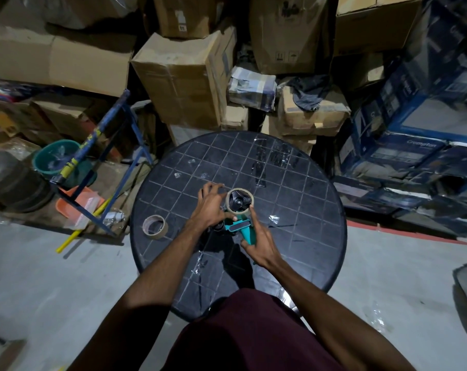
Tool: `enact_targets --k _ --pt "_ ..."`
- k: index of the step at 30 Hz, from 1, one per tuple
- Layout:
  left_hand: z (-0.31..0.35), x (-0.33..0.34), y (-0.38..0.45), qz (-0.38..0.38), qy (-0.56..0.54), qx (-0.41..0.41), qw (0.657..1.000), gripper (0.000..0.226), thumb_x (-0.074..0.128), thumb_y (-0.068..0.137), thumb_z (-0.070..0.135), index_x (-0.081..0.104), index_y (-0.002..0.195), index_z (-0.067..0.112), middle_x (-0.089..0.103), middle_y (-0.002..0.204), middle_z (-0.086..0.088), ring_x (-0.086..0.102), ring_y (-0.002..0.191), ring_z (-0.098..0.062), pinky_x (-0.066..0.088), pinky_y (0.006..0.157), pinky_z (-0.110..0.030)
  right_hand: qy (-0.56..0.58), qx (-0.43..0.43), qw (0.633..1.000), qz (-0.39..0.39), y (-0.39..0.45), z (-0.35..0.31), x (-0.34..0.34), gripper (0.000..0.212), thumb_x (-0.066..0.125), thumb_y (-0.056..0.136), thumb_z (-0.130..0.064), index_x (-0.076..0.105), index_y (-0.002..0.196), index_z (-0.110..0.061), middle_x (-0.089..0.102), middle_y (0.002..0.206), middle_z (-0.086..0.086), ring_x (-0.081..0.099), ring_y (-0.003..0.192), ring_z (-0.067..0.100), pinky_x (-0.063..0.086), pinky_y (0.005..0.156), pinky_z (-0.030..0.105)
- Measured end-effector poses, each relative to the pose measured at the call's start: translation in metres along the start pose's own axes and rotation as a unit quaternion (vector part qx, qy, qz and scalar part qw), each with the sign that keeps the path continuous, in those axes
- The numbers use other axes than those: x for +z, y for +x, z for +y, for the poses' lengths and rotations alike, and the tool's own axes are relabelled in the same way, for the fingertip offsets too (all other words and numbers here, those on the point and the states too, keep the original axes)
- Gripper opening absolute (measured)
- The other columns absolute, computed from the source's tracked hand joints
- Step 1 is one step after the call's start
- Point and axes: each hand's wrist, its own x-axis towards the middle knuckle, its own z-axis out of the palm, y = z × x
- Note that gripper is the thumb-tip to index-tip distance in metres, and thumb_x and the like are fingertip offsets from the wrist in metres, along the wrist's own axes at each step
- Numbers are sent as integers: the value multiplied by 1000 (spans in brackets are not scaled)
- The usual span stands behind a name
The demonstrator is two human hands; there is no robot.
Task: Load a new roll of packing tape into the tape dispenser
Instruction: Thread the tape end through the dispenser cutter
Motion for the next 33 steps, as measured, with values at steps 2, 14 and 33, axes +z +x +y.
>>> enact_targets --k 2,14,33 --pt "-1 1 0 6 -30 -2 1000 89 83 54 66 66 129 20 40 151 -2 22 137 -25 23 115 -45 2 2 1000 0 -2 0 0 108 67 86 -18 -9 157 -46 59 130 7 60 92 14 59 80 39" --pt "-3 4 4 -20 -9 -8 1000 95 76 52 78 66 124 18 41 148 -9 24 136 -30 26 111 -49 6 11 1000 -5 -4 2 -3 101 64 86 -20 -2 158 -46 59 133 7 60 96 17 57 82 40" --pt "27 26 9 3 113 -3 994 76 41 71 75 62 119 19 56 130 -10 36 124 -30 28 103 -53 18 32 999 17 1 10 -13 99 62 86 -20 -2 158 -46 62 117 3 62 81 14 57 72 37"
